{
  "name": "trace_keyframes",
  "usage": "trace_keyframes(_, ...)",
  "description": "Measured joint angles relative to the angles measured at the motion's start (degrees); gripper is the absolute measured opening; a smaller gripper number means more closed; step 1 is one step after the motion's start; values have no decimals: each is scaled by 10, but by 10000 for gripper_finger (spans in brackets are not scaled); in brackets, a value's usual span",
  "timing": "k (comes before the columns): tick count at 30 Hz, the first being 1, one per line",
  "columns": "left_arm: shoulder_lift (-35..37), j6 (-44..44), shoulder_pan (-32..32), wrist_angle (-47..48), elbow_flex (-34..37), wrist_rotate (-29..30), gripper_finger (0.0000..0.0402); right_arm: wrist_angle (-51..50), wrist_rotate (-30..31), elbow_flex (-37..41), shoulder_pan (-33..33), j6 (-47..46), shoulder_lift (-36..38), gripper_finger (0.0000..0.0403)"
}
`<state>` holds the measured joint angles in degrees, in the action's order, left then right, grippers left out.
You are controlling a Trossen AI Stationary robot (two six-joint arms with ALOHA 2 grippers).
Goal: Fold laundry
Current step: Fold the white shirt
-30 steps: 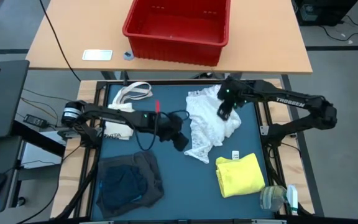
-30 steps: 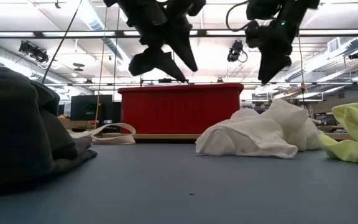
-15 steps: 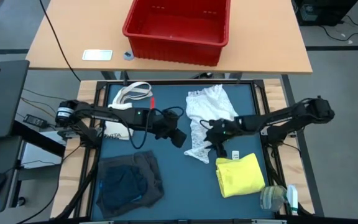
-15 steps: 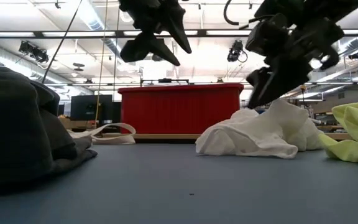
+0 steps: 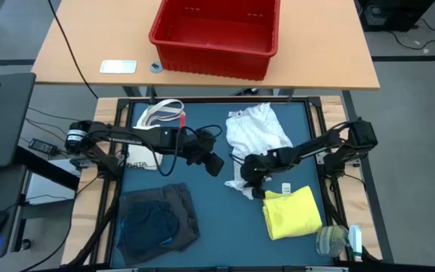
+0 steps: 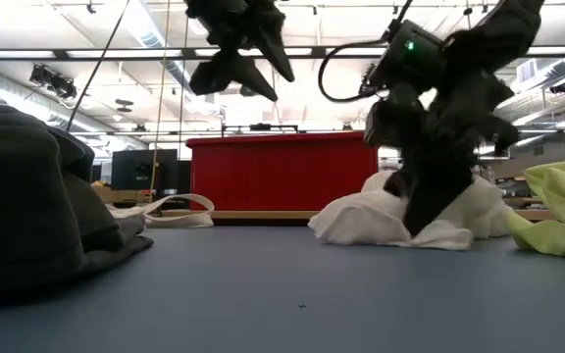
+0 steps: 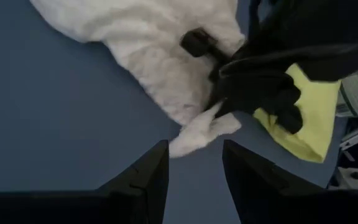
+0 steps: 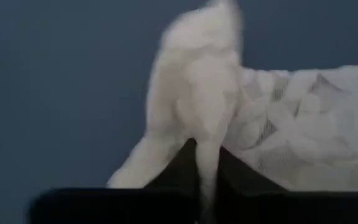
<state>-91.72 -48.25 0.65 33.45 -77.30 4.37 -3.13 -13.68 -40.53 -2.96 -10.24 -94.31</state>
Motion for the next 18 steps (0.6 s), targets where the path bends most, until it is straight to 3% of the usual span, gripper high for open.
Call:
trace_keyframes(2, 11, 16, -6, 10, 0, 0, 156, -17, -30, -16, 8, -18, 30, 16)
trace_keyframes(13, 114, 217, -71, 34, 0, 2, 155, -51, -142, -218, 106, -128, 293, 5)
trace_keyframes(18, 171, 270, -85, 3, 0, 2, 155, -114, -150, -309, 142, -131, 371, 5)
